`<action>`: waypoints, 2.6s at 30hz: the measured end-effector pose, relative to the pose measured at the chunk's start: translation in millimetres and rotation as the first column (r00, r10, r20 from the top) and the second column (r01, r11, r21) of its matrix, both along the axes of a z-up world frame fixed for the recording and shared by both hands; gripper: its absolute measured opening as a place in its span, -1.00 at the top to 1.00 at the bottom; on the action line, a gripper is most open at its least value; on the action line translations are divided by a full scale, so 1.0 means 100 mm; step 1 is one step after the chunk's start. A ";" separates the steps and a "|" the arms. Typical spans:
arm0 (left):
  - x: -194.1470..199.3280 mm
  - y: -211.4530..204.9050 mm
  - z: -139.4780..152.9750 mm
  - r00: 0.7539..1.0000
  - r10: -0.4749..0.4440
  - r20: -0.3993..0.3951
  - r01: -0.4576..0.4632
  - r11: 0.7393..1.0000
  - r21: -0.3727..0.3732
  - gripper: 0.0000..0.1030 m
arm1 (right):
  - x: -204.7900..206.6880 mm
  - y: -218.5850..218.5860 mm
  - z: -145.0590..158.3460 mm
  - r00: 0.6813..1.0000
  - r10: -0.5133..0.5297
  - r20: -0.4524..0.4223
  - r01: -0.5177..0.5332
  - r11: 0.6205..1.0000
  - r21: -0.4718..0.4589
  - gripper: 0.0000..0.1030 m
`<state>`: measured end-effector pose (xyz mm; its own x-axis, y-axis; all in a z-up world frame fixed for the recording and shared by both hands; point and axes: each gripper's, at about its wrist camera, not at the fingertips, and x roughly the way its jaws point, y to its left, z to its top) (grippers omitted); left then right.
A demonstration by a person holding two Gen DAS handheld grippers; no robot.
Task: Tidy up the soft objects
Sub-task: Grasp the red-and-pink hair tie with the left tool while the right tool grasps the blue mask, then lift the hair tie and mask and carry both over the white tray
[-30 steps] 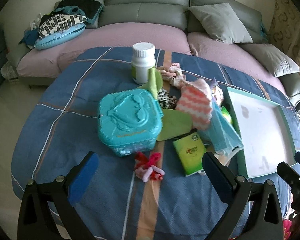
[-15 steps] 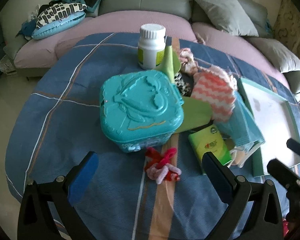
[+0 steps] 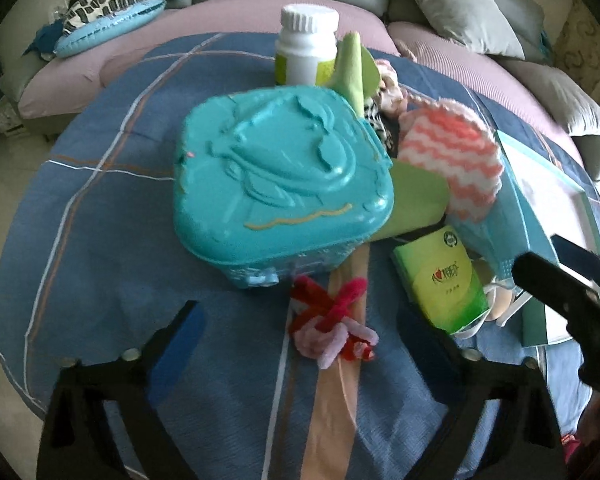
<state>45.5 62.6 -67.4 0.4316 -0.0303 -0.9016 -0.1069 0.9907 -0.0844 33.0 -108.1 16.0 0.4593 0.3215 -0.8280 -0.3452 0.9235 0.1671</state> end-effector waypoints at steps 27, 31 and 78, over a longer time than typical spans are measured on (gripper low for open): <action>-0.02 -0.04 -0.02 0.999 -0.020 -0.028 0.018 0.998 -0.055 0.19 | 0.06 -0.07 -0.05 1.000 0.002 -0.027 0.001 0.996 0.087 0.73; -0.06 0.00 0.03 0.999 -0.010 -0.033 0.009 0.999 -0.052 0.19 | 0.03 -0.12 -0.04 1.000 -0.003 -0.027 0.005 0.995 0.100 0.77; -0.58 -0.25 1.32 0.989 -0.019 0.146 0.023 1.000 -0.020 0.21 | -0.43 -0.57 1.12 0.968 -0.131 0.216 0.086 0.975 0.204 0.82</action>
